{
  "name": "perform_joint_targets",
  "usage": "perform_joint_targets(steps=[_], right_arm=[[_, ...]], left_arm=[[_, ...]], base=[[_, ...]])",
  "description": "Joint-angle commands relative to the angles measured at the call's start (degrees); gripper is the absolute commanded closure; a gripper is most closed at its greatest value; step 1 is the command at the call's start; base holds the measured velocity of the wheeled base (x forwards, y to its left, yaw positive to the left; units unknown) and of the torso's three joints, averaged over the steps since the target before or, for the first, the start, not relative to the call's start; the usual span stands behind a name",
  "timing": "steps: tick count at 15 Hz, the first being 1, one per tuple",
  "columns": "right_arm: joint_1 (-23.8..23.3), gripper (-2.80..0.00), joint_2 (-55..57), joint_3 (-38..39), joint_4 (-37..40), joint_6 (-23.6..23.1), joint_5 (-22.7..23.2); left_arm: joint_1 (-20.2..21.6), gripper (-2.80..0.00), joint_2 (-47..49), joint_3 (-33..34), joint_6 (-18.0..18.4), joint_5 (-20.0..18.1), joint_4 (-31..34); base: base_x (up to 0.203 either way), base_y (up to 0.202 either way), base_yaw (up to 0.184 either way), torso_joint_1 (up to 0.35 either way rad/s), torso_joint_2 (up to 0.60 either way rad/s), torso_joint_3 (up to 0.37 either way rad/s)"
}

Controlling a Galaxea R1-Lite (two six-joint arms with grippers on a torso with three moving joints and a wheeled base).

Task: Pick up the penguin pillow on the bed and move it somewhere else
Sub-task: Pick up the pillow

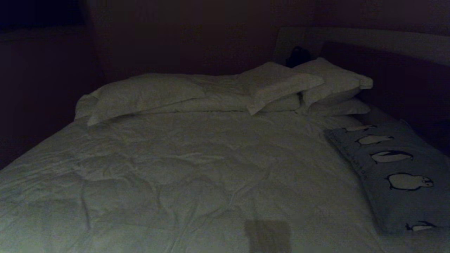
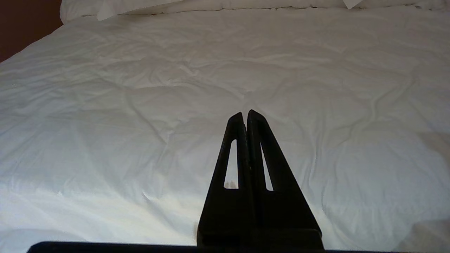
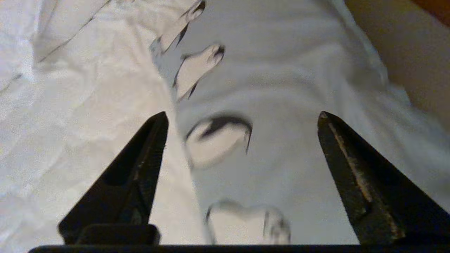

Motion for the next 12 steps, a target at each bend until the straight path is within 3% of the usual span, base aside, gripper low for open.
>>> perform_joint_targets(steps=[1,3,6,10,12], right_arm=[[0.09,0.00,-9.76,6.26,-0.14,0.16,1.81],[1.70,0.00,-15.63,9.84,0.38,0.31,4.34],[10.61,0.00,-20.79,11.32,7.37,2.04,5.32],[21.80,0.00,-23.35,9.79,22.66,12.13,3.42],[24.30,0.00,-24.30,8.61,30.36,15.80,1.60]], left_arm=[[0.04,0.00,0.01,0.00,-0.03,0.02,-0.01],[0.04,0.00,0.01,0.00,-0.03,0.02,-0.01],[0.04,0.00,0.01,0.00,-0.03,0.02,-0.01],[0.04,0.00,0.01,0.00,-0.03,0.02,-0.01],[0.04,0.00,0.01,0.00,-0.03,0.02,-0.01]], base=[[0.000,0.000,0.000,0.000,0.00,0.000],[0.000,0.000,0.000,0.000,0.00,0.000],[0.000,0.000,0.000,0.000,0.00,0.000],[0.000,0.000,0.000,0.000,0.00,0.000],[0.000,0.000,0.000,0.000,0.00,0.000]])
